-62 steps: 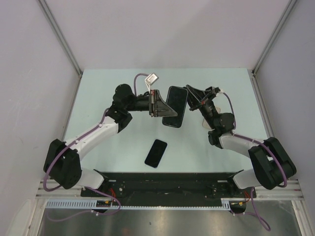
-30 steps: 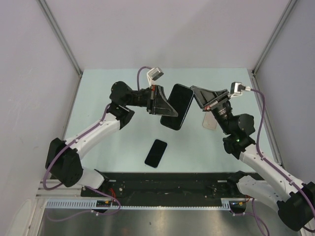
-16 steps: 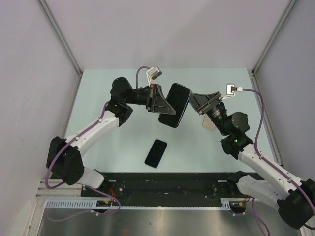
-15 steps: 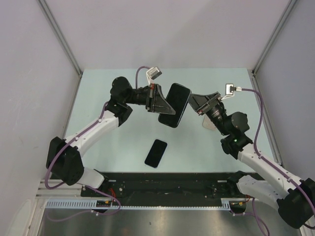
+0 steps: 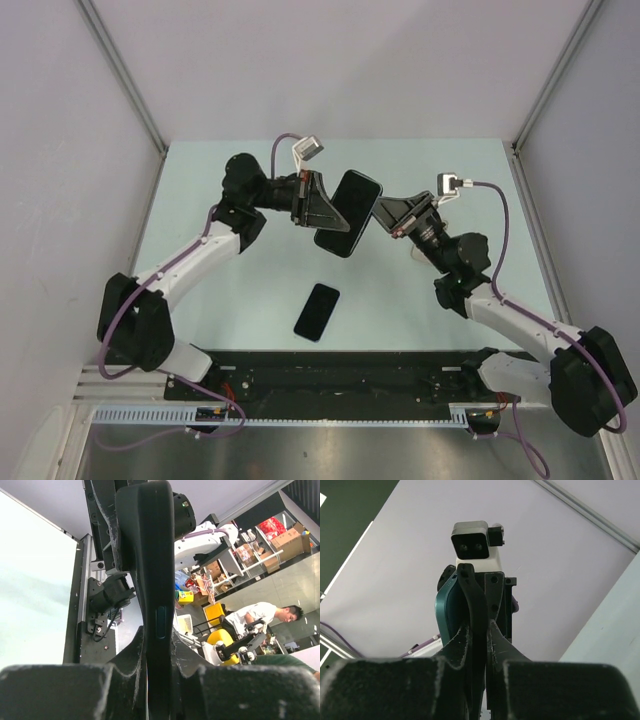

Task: Take the phone out of the phone case
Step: Remove the phone case from the phone.

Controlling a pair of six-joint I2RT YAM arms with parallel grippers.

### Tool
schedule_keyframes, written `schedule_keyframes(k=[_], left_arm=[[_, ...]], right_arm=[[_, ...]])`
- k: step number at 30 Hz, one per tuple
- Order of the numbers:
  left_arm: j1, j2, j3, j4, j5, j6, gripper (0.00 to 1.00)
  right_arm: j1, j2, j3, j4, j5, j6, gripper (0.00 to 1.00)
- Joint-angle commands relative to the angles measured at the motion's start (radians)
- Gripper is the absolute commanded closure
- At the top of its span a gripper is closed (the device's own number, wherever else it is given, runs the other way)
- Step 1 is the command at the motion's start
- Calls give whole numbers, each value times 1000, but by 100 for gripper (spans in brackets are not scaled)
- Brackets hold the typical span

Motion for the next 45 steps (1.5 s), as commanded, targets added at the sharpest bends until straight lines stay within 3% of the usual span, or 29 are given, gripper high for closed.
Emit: schedule_keyframes(k=[1, 4, 6, 8, 11, 13, 17, 20, 25, 26, 30, 36, 45], left_arm=[[-35, -15, 40, 208, -269, 9, 100], [-15, 4, 1, 194, -283, 18, 99], [-6, 30, -16, 193, -281, 18, 89], [8, 54, -42, 188, -280, 21, 86], [25, 111, -69, 167, -281, 59, 70], [34, 163, -97, 202, -277, 58, 64], [39, 225, -118, 190, -276, 93, 38], [40, 235, -120, 95, -296, 179, 24], [48, 211, -76, -224, -420, 404, 0], [49, 199, -60, -349, -457, 441, 0], [52, 171, -22, -448, -597, 513, 0], [52, 157, 30, -623, -735, 544, 0], [54, 93, 23, -807, -891, 570, 0]], right_arm=[[77, 102, -98, -248, -295, -58, 100], [71, 89, -117, -290, -202, -44, 100], [62, 89, -130, -294, -148, -24, 100], [54, 101, -137, -302, -113, 4, 100], [30, 161, -137, -304, -119, 21, 100], [24, 216, -139, -313, -130, 16, 100], [24, 279, -148, -311, -131, 15, 100], [10, 274, -159, -333, -102, 7, 100], [-56, 167, -150, -554, -19, -62, 100], [-65, 129, -136, -608, -5, -82, 100], [-67, 93, 58, -1034, 164, -269, 100], [-30, 220, 313, -1401, 335, -415, 100], [42, 529, 539, -1655, 466, -573, 100]])
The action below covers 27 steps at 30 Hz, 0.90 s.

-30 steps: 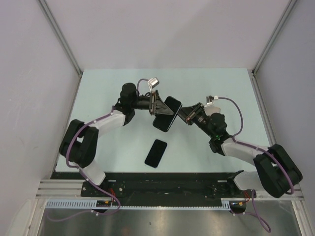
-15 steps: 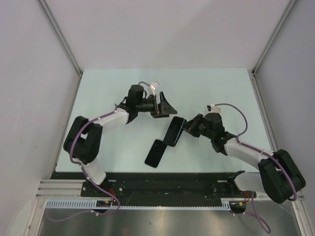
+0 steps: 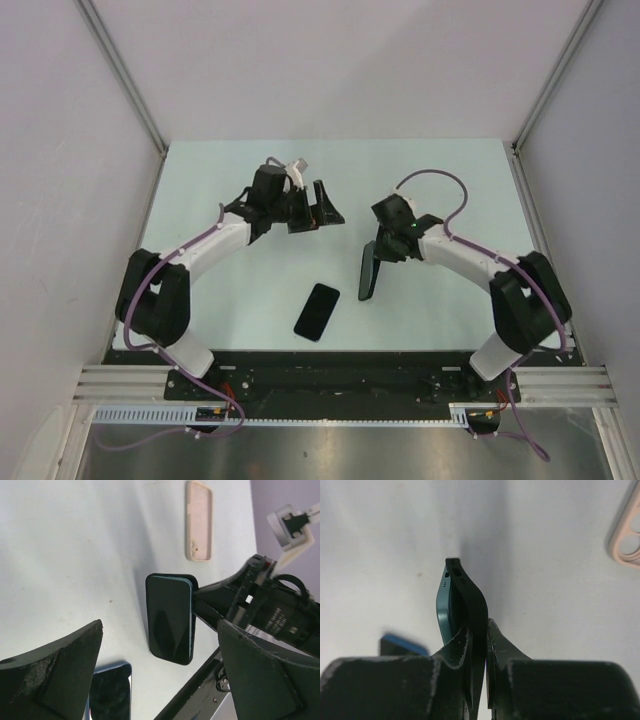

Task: Take the phone out of the phone case
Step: Remove the phone case from the phone.

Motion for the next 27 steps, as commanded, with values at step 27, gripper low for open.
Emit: schedule_keyframes(k=[27], left_arm=[[27, -17, -53, -139, -36, 8, 0]], right_arm=[[129, 482, 50, -93, 56, -61, 77]])
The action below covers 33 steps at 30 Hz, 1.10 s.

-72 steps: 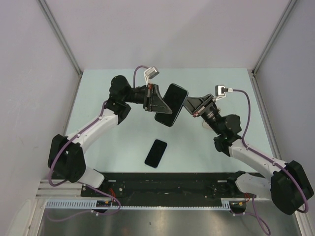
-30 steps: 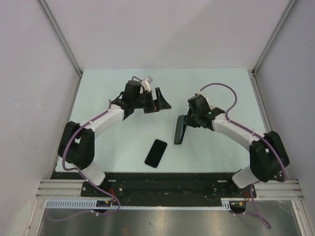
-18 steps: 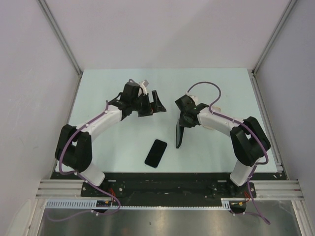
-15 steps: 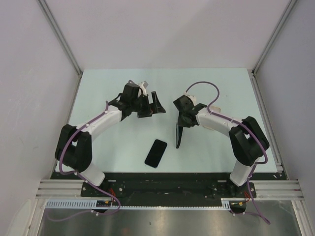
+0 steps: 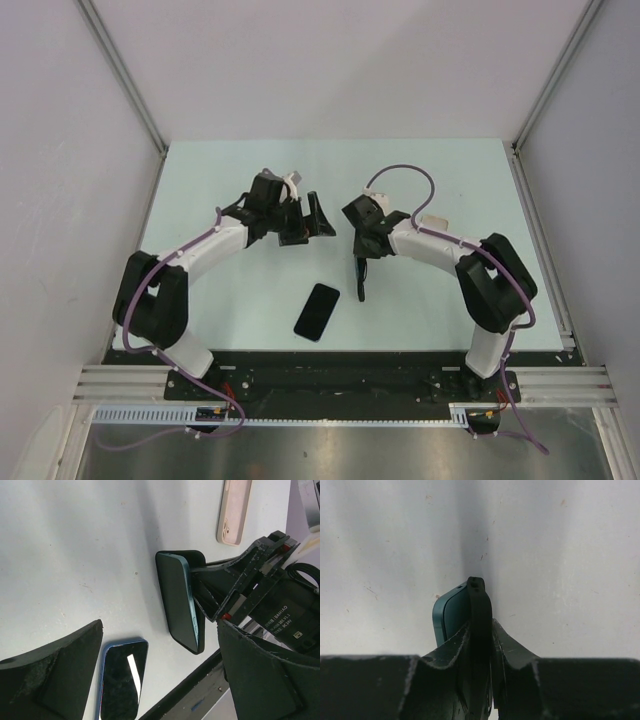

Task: Take the phone out of the phone case
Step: Remove the phone case from the phone.

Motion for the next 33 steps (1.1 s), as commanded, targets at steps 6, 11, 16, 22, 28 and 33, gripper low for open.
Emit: schedule_keyframes(k=[6, 11, 16, 22, 28, 33], left_arm=[[4, 34, -12, 5, 42, -13, 0], [1, 45, -16, 10, 48, -20, 1], [-36, 75, -9, 15, 61, -37, 2], [-41, 104, -4, 27, 70, -57, 4], [-68, 190, 45, 64, 94, -132, 5], [-81, 250, 90, 51, -10, -261, 8]], right_arm=[[20, 259, -109, -61, -90, -19, 73], [20, 270, -122, -42, -104, -24, 67], [22, 261, -166, -12, -122, -18, 60], [20, 187, -192, 4, -113, -9, 80], [20, 156, -197, 31, -127, -1, 97], [22, 167, -197, 34, -135, 2, 98]])
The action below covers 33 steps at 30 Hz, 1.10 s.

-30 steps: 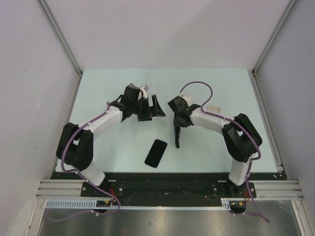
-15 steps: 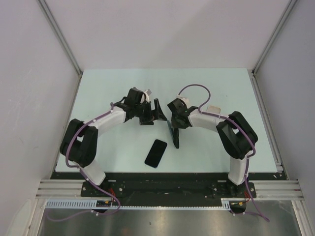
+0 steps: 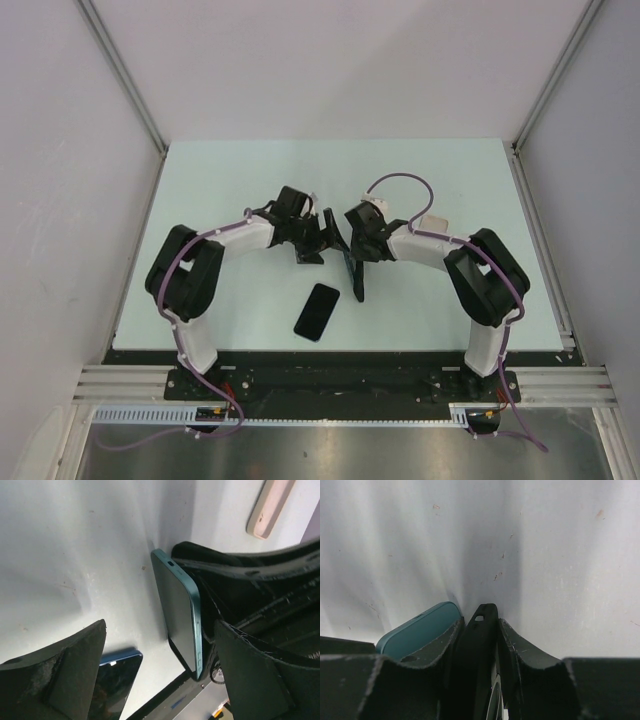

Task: Take the phone out of the phone case
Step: Remove the phone case from the phone.

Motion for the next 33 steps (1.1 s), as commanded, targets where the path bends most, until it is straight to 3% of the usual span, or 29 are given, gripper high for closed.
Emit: schedule_keyframes(k=[1, 8, 15, 27, 33], left_arm=[[-19, 52, 87, -1, -80, -137, 9], [-58, 127, 210, -194, -241, -149, 25], [-68, 51, 163, -211, -234, -174, 46], [-84, 32, 187, -185, -168, -260, 100], [-81, -15, 213, -207, -205, -276, 100]], right_arm=[[38, 120, -110, -172, -72, -2, 99], [36, 103, -110, -173, -66, -2, 99], [34, 82, -108, -164, -49, 2, 99], [13, -45, -79, -225, 55, 10, 100], [-36, -193, -58, -296, 141, -9, 100]])
